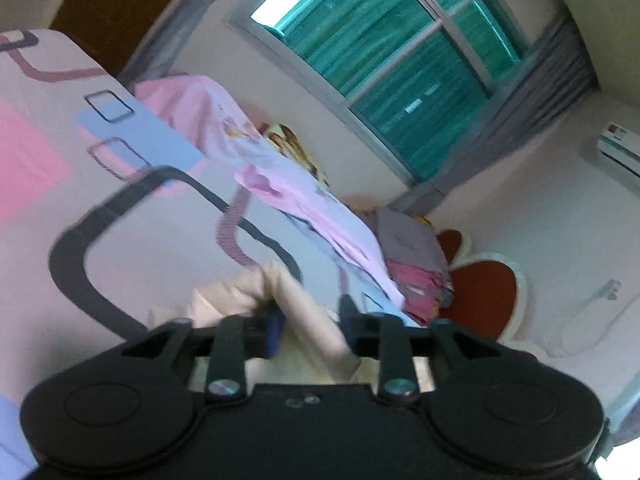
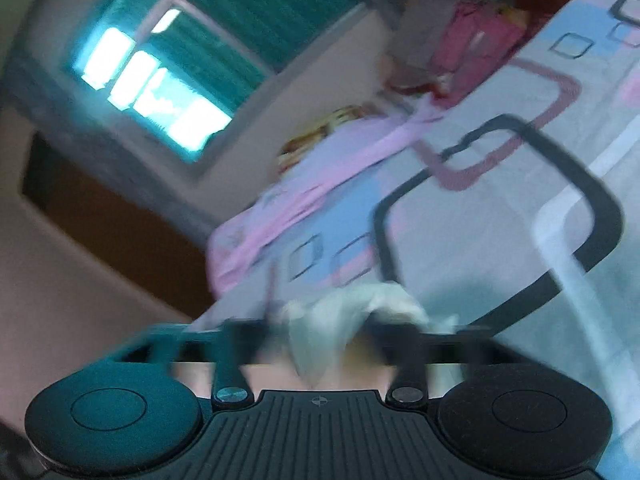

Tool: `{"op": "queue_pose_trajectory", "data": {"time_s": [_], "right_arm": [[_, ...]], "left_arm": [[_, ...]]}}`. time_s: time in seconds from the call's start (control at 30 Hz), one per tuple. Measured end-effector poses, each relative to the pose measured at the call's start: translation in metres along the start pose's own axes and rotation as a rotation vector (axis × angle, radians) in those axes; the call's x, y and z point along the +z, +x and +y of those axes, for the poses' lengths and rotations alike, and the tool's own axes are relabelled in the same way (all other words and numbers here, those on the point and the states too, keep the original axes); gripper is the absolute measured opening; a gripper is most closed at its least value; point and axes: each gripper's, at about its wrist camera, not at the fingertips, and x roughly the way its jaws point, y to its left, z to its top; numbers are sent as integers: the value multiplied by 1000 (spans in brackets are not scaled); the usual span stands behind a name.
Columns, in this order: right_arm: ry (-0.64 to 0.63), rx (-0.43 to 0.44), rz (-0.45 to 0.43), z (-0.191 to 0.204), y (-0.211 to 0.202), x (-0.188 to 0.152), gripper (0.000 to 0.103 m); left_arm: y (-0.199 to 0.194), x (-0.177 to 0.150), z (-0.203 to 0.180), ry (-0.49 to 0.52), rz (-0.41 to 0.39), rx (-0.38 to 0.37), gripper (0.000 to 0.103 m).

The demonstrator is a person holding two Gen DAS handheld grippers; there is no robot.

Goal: Fold large clothes

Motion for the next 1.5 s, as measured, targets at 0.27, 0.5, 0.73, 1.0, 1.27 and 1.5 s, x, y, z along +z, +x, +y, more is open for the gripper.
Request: {"op": "queue_pose_trajectory", "data": {"time_s": [0.27,0.5,0.73,1.0,1.27,1.5], "right_arm": [[-201,-89,92,-3,35,-8,98],[-318,-151,231,-2,89,-20,63],[-412,-136,111,7,74,-20,10],[-400,-208,62,8,103,-7,7],[-384,-312,184,-22,142,-30,7],[-454,-370,-30,10,81,-29,99]], "left_arm": [[9,16,31,110,38,106,80],[63,20,46,201,226,147,52],[58,20,23,311,133,49,3],[87,33,23,278,105,73,3],[127,14,49,245,192,157,4],[75,24,35,287,55,207,58]]}}
